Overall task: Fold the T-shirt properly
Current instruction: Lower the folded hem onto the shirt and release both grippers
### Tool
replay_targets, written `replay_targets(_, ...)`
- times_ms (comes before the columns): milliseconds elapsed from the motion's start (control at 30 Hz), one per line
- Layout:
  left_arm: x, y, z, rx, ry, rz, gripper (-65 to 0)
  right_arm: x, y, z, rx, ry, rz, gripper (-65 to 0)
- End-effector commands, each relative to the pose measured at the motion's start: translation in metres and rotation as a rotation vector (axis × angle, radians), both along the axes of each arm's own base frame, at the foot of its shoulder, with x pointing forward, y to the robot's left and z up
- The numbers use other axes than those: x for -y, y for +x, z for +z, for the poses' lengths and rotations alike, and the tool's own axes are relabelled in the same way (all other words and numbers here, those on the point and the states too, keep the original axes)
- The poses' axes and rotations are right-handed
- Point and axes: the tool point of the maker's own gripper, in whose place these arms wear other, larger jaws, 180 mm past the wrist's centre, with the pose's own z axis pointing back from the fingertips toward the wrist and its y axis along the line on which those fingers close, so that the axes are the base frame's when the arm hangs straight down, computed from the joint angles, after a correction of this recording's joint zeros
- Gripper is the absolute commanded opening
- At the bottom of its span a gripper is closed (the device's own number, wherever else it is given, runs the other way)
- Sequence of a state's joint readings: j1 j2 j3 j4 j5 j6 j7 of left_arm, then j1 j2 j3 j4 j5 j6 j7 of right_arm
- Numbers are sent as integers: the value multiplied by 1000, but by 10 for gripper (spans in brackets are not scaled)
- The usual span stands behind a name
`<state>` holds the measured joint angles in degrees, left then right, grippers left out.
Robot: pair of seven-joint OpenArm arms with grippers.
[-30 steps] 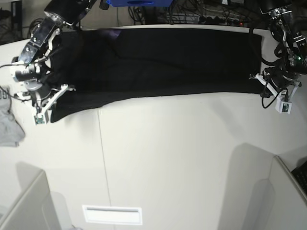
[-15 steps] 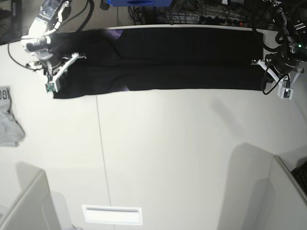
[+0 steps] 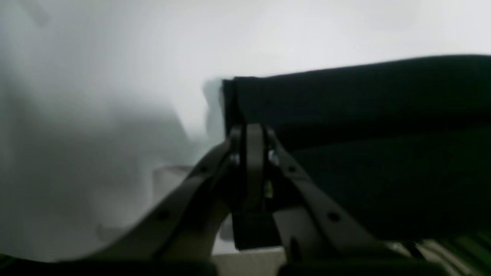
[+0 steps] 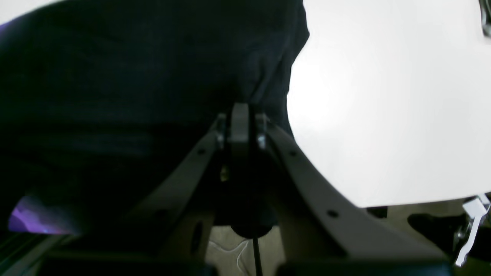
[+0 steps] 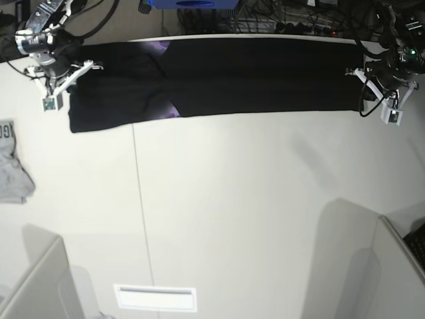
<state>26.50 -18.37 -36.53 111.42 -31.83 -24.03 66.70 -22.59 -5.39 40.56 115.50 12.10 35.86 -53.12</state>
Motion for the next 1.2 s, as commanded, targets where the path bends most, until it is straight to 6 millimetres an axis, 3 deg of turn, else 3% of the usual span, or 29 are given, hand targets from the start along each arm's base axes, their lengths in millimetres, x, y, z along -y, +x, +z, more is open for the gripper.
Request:
replay_targets(0,-4,-1,5,5,22,-10,-650,2,7,9,40,-10,0,-650)
replay_targets(133,-4,-11,0,-21,19,-6,-650,2,0,6,23,-9,0,-650)
replay_targets(500,-6,-11,-1,-26,26,-5,-650,1,-24,-8,-60,0,-4,-650)
replay_targets(867,-8,-17,-2,-43,31,-5,-650,3,-27,-8,-66,-2,-10,-650)
replay_targets(900,-9,-19,-3,-45,32,-3,-650,3,-27,-8,-66,-2,-12,-624)
replay_targets(933,-14,-22,-1,-45,41,10,-650,3,-27,-8,-66,-3,-13,-545)
replay_targets(1000,-24,-23,4,-31,56,45,-515,3,-27,-8,-63,-2,-15,-432)
replay_targets(1033,-30,-23,8,-21,66,62,-438,2,-27,-8,-60,5,-21,-416)
replay_targets(1100,-42,-24,16,1,82,99,-304,10,-33,-7,-54,4,-74,-429)
replay_targets(1167,-50,-24,21,17,96,123,-214,14,-31,-4,-22,1,-95,-435)
